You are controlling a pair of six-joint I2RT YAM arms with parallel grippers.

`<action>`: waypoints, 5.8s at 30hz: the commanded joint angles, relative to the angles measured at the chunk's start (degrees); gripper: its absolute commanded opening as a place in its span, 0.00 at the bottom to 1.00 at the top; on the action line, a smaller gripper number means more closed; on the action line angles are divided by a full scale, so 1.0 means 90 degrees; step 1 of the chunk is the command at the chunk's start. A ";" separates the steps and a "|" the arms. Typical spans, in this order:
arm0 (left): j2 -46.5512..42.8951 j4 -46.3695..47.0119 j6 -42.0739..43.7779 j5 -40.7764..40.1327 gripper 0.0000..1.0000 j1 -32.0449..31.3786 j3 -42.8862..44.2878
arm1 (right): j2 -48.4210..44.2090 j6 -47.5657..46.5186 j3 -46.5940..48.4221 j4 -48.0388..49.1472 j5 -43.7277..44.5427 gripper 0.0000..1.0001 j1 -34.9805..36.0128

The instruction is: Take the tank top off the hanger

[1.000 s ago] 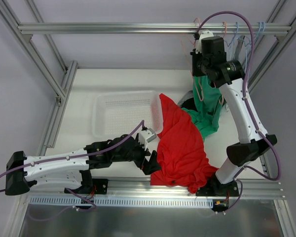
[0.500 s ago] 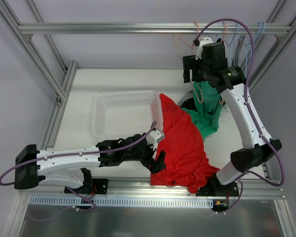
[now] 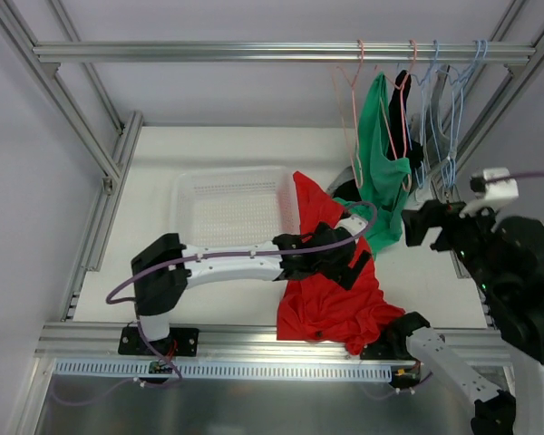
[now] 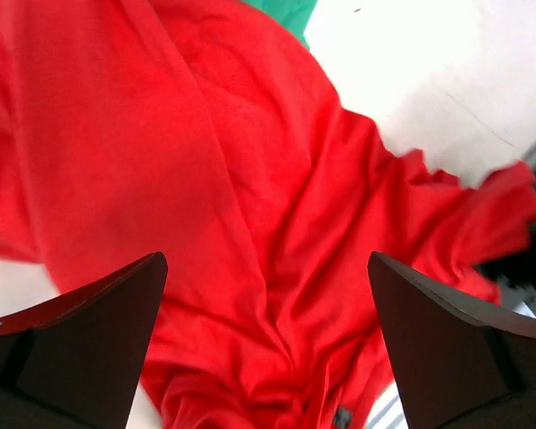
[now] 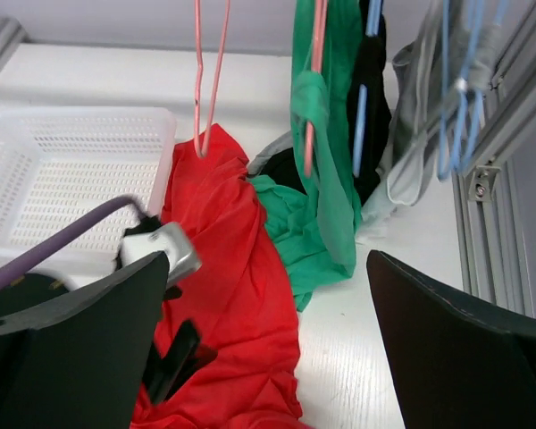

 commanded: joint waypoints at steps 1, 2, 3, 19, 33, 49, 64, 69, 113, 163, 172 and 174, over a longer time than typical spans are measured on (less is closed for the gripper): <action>0.0740 -0.0836 -0.0376 -0.0434 0.99 -0.0046 0.0678 | -0.0741 0.0198 -0.0339 -0.0252 0.0157 1.00 -0.0024; 0.0867 -0.0934 -0.0483 -0.0434 0.99 -0.0046 0.0727 | -0.0848 0.0169 -0.0330 -0.0331 0.0118 0.99 -0.0024; 0.1081 -0.1080 -0.0726 -0.0395 0.99 -0.0056 0.0747 | -0.1014 0.0111 -0.0262 -0.0400 0.0098 0.99 -0.0024; 0.0871 -0.1228 -0.1695 -0.0385 0.00 -0.0310 0.0064 | -0.1377 0.0062 -0.0506 -0.0313 -0.0147 0.99 -0.0024; -0.2334 -0.2458 -0.0124 -0.2004 0.00 -0.0457 0.1292 | -0.1309 -0.0075 -0.0300 -0.0167 0.0302 0.99 -0.0024; -0.1504 -0.2615 0.2553 -0.3025 0.00 0.1385 0.6119 | -0.1035 0.0032 -0.0252 0.0078 0.0293 1.00 -0.0024; -0.1914 -0.2556 0.0641 -0.1419 0.00 0.3606 0.3300 | -0.0918 0.0071 -0.0457 0.0244 0.0059 1.00 -0.0025; -0.2373 -0.2478 0.0239 -0.1460 0.00 0.3606 0.2214 | -0.0879 0.0013 -0.0515 0.0254 0.0000 1.00 -0.0015; -0.0179 -0.2986 0.0022 0.0063 0.00 0.6779 0.1144 | -0.0742 0.0394 -0.1003 0.0820 -0.0976 1.00 -0.0024; -0.7001 -0.3269 0.0268 0.2280 0.99 0.4475 -0.1615 | 0.4676 -0.1168 0.4181 -0.0645 -0.0068 0.79 -0.1137; -0.7188 -0.3269 0.0326 0.2378 0.99 0.4485 -0.1968 | 0.5185 -0.1071 0.4211 -0.0343 -0.0341 0.51 -0.1264; -0.7169 -0.3269 0.0375 0.2485 0.99 0.4485 -0.1948 | 0.5205 -0.0945 0.4182 -0.0216 -0.0527 0.41 -0.1304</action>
